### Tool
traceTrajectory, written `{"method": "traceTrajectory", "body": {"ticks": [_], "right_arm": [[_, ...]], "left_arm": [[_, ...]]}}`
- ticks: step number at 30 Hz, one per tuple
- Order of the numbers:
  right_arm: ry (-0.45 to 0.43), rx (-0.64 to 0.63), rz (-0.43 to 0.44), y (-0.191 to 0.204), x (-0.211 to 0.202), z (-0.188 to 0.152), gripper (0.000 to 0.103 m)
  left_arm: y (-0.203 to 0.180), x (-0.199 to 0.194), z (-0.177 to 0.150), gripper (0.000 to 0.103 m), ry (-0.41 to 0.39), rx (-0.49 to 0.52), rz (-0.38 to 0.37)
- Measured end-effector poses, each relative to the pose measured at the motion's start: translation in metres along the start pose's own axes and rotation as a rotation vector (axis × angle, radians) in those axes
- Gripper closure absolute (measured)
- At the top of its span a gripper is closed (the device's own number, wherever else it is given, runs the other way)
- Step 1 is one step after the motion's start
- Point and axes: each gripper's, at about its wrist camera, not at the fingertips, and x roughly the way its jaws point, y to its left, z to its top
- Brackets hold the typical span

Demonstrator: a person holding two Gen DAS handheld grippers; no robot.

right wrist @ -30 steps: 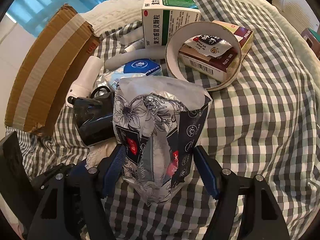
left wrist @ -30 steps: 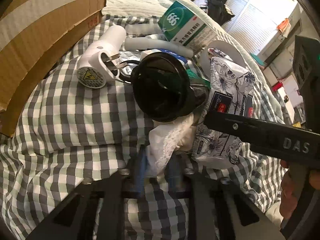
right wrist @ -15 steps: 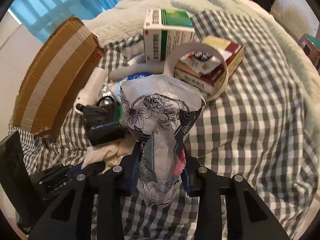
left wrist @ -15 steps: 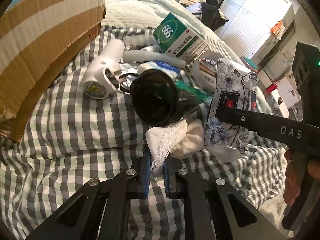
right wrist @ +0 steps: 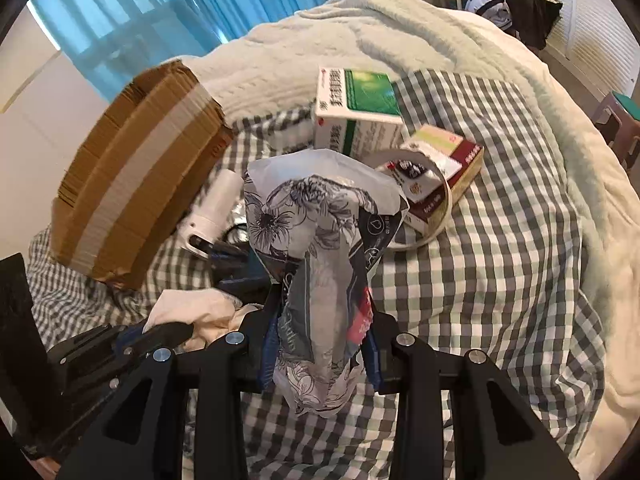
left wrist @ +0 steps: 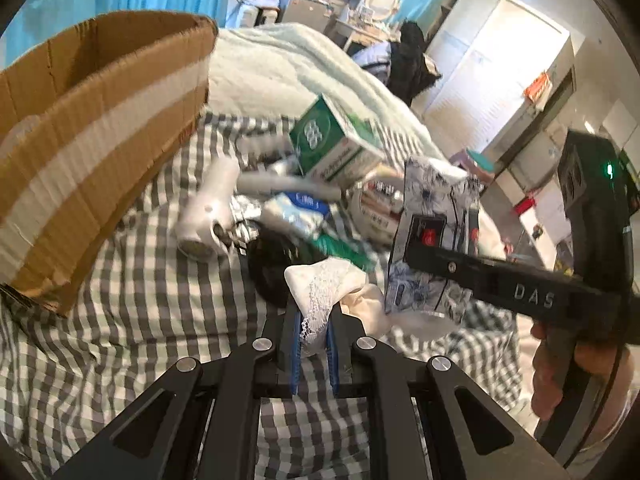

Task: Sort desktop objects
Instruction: 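Carry the cloth and tissue pack over the box and release both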

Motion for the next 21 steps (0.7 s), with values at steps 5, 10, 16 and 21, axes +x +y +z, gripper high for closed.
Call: {"method": "traceTrajectory", "body": {"ticks": [5,10,16,21], "right_arm": [[-0.017,-0.015,0.039,0.014,-0.012,0.009,0.069],[-0.047,-0.037,0.1,0.033,-0.03,0.027,0.069],[-0.076,-0.104,0.169,0.073,-0.049,0.057,0.069],[-0.098,-0.205,0.208,0.122,-0.062,0.085,0.069]], "left_arm": [[0.005,-0.024,0.022,0.092,-0.078,-0.033,0.006],[0.02,-0.048,0.047,0.092,-0.156,-0.088,0.026],[0.04,-0.085,0.081,0.092,-0.263,-0.127,0.109],[0.071,-0.116,0.1,0.092,-0.34,-0.189,0.188]]}}
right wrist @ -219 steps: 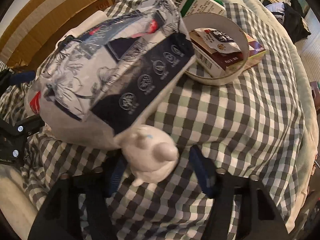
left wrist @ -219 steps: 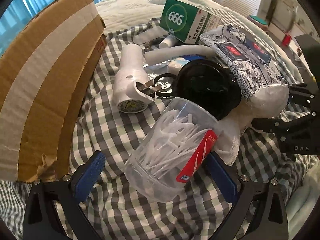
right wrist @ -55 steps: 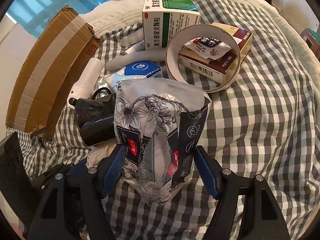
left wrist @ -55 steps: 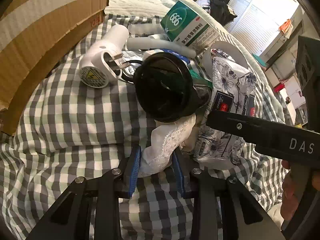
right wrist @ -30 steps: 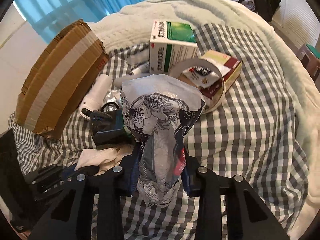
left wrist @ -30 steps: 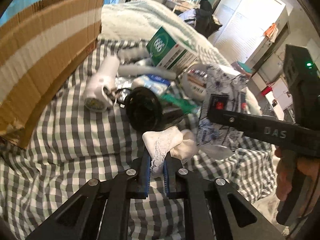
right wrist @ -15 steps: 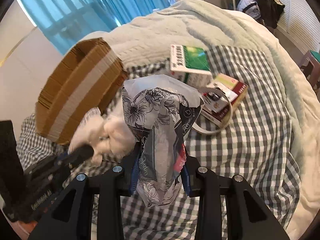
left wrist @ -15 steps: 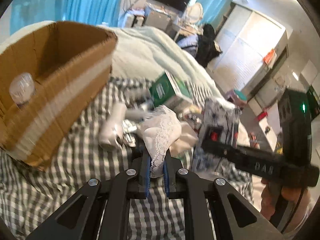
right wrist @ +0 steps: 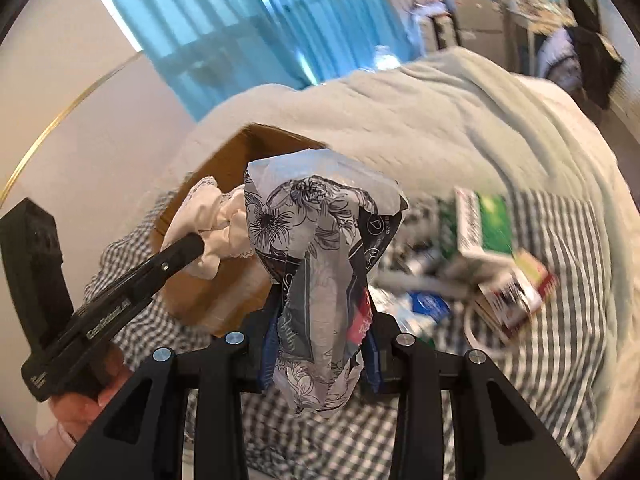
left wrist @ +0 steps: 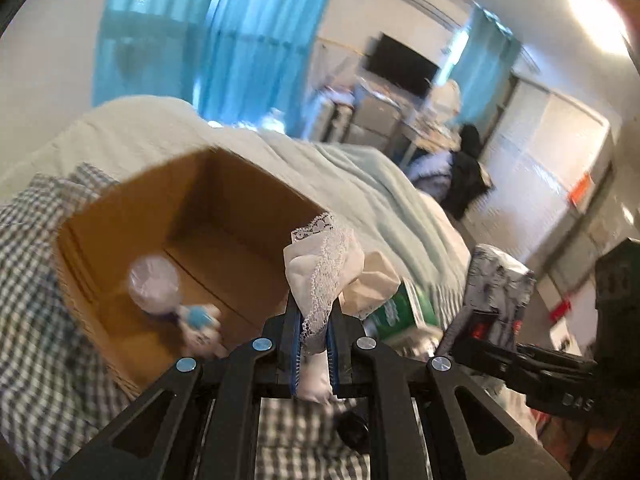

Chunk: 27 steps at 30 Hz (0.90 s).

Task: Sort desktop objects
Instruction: 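Carry the cloth and tissue pack over the box and release both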

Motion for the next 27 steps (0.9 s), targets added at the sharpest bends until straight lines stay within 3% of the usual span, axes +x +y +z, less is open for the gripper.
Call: {"method": "traceTrajectory", "body": {"ticks": [8,16,18,20,22,25,26,27], "right_arm": [[-0.021,-0.174,0.032,0.078,0.023,0.054,0.069],[0.037,-0.155,0.042,0.103,0.094,0.068,0.069],[0.036,-0.139,0.068,0.103,0.104,0.068,0.065],[0.021,-0.12,0.079,0.101,0.103,0.069,0.047],[-0.001,-0.103,0.074,0.096,0.096,0.069,0.042],[-0.026,-0.095,0.051,0.087,0.082,0.069,0.042],[-0.036,-0.085,0.052,0.083,0.077,0.069,0.042],[-0.04,-0.07,0.057,0.077,0.071,0.068,0.042]], "left_arm": [[0.056,-0.002,0.023,0.092,-0.035,-0.103,0.167],[0.086,0.009,0.017,0.092,-0.026,-0.124,0.246],[0.089,0.011,0.014,0.092,-0.026,-0.118,0.269],[0.094,0.012,0.013,0.092,-0.02,-0.119,0.301],[0.096,0.011,0.011,0.09,-0.018,-0.116,0.32],[0.098,0.01,0.008,0.061,-0.028,-0.12,0.347],[0.096,0.007,0.008,0.043,-0.037,-0.128,0.354],[0.097,0.005,0.008,0.034,-0.049,-0.143,0.363]]}}
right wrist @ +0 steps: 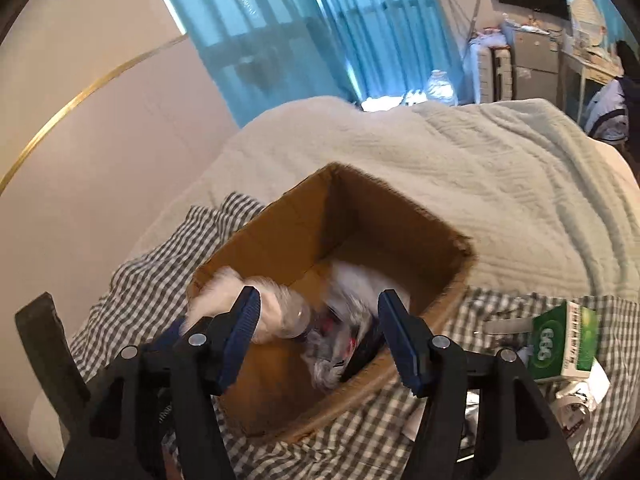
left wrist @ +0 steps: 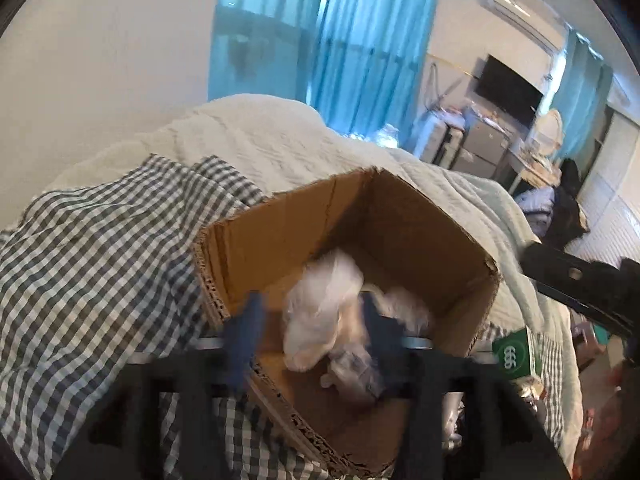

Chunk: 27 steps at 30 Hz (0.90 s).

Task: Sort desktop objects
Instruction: 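Carry the cloth and tissue pack over the box and release both, then grasp the white hair dryer with the left tool while the right grasps the tape roll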

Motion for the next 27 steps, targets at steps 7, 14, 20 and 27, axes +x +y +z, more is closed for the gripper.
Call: {"method": "traceTrajectory", "body": {"ticks": [7,14,20,27], "right_arm": [[-0.013,-0.076,-0.119,-0.027,-0.033,-0.03,0.041],[0.02,0.095,-0.207,-0.106,-0.066,-0.09,0.039],[0.05,0.256,-0.268,-0.166,-0.076,-0.122,0.039],[0.074,0.276,-0.312,-0.191,-0.075,-0.148,0.039]], "left_arm": [[-0.009,-0.014,-0.004,0.024,-0.017,0.002,-0.017],[-0.062,-0.021,-0.039,0.02,0.037,0.111,-0.136],[-0.109,-0.019,-0.087,0.013,0.112,0.24,-0.233],[-0.131,-0.002,-0.129,0.013,0.176,0.344,-0.262]]}}
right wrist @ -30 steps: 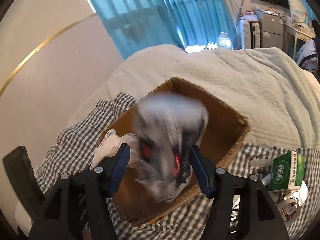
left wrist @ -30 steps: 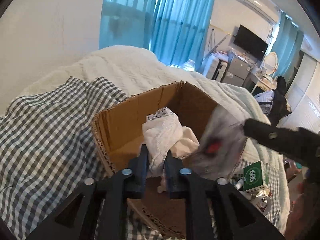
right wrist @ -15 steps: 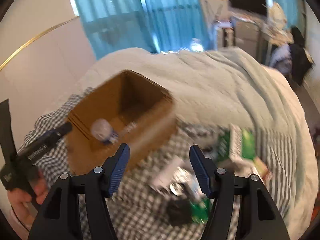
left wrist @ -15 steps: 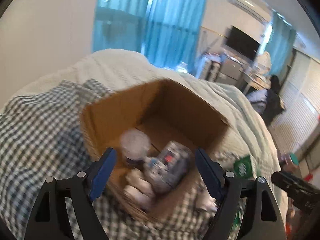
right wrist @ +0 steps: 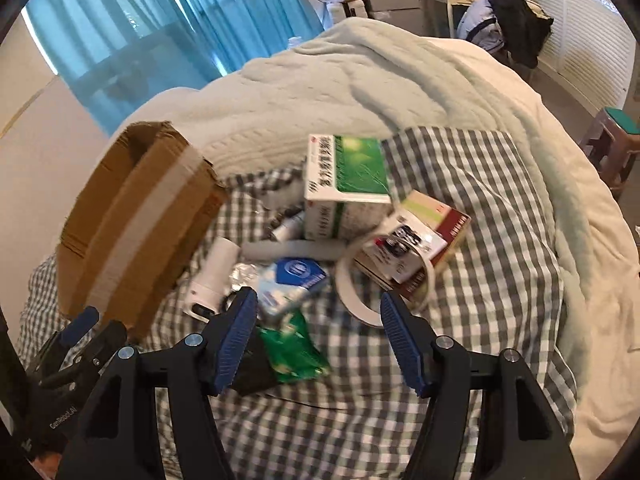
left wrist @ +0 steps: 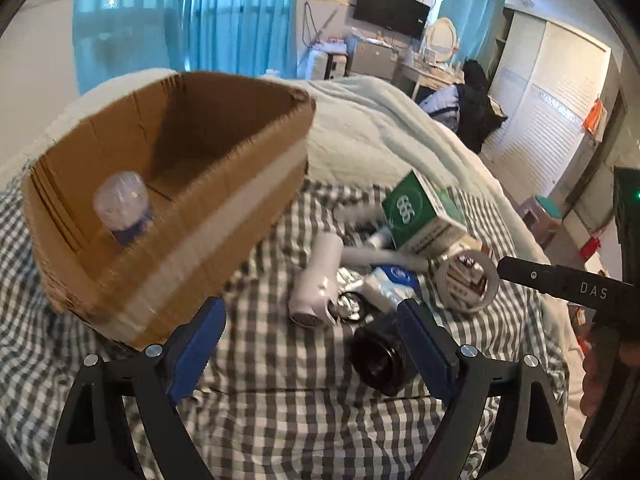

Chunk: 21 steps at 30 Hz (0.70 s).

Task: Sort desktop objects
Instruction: 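Grasp the white hair dryer with the left tool while the right grasps the tape roll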

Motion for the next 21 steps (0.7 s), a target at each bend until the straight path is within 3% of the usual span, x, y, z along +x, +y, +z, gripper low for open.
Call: {"method": "traceTrajectory", "body": {"ticks": [9,17,21], "right_arm": [[0.052,-0.02,-0.048,-0.018,0.02,-0.018,0.039],[0.054,-0.061,-0.063,-0.017,0.029,-0.019,0.018],[0.051,-0.088,-0.099,-0.017,0.04,-0.011,0.016]], "left_arm": [[-0.002,0.031,-0.018,0.013,0.076,0.007,0.036],[-0.001,0.053,-0.012,0.013,0.111,0.017,0.051],[-0.007,0.064,0.004,0.013,0.106,0.064,0.062]]}}
